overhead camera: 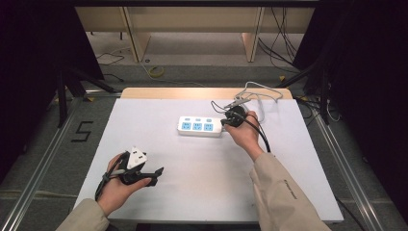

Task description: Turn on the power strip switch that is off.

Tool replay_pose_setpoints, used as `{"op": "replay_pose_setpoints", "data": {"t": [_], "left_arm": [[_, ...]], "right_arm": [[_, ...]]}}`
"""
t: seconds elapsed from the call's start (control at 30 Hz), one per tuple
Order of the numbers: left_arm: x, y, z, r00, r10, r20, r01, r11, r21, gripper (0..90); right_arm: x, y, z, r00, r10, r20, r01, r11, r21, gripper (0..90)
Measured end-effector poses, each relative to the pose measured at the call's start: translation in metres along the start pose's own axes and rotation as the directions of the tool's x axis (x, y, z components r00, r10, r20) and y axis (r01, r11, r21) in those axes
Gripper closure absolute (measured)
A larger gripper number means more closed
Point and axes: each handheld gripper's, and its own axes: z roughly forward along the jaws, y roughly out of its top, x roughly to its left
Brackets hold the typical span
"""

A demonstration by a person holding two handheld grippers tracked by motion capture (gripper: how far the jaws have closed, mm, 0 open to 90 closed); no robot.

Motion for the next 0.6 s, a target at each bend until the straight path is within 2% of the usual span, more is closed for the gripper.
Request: {"op": "replay_pose_setpoints", "data": {"t": [0.6], "left_arm": [[0.0,0.0002,-0.0001,1.0,0.001,0.0,-0.001,1.0,0.001,19.6]], "right_arm": [[0.0008,0.0053,0.0039,1.0,0.006,-0.002,-0.006,1.0,0.0,90.0]]}}
